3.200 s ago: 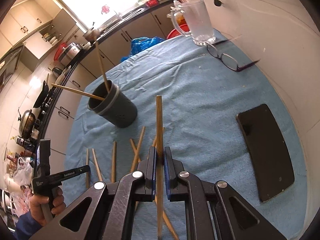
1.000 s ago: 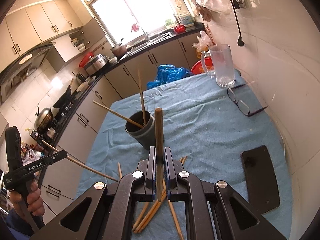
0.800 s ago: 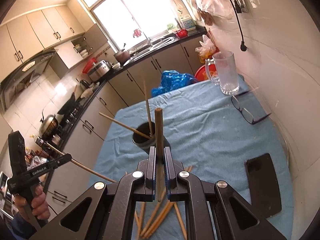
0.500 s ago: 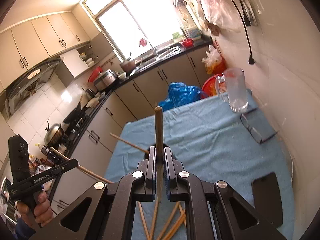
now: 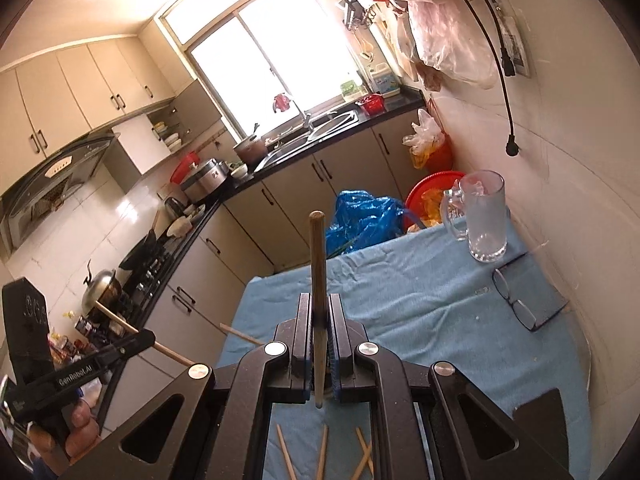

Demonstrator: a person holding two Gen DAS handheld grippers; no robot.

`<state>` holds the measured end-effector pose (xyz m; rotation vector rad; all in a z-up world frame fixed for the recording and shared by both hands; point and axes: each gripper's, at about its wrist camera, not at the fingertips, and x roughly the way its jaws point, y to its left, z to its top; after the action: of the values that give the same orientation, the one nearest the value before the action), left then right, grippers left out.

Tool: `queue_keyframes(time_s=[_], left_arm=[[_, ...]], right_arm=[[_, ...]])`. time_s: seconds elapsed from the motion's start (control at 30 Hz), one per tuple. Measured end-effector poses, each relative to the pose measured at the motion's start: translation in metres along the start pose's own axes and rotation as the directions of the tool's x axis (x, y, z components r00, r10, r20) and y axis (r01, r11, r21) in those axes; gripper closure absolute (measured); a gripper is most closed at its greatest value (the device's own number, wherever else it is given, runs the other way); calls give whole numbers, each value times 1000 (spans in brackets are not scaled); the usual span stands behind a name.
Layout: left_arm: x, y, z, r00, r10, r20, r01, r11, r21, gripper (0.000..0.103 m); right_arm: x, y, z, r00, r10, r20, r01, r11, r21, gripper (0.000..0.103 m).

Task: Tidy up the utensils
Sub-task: 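Lift both held chopsticks upright and carry them over the black cup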

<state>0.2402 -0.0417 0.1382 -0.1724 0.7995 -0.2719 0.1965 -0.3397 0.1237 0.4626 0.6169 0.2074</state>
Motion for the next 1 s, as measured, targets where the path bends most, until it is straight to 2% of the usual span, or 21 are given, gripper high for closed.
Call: queue_keyframes(time_s=[0.37, 0.67, 1.0], left_arm=[[31, -4, 15, 1000, 1, -29, -2, 1000, -20, 97], [56, -5, 16, 999, 14, -51, -15, 1000, -23, 97], [78, 0, 9, 995, 19, -99, -23, 999, -43, 97]], right_arm=[[37, 1, 19, 999, -41, -7, 41, 999, 20, 95], [65, -6, 11, 996, -80, -37, 80, 997, 8, 95], [98, -16, -8, 986, -111, -126, 112, 994, 0, 95]])
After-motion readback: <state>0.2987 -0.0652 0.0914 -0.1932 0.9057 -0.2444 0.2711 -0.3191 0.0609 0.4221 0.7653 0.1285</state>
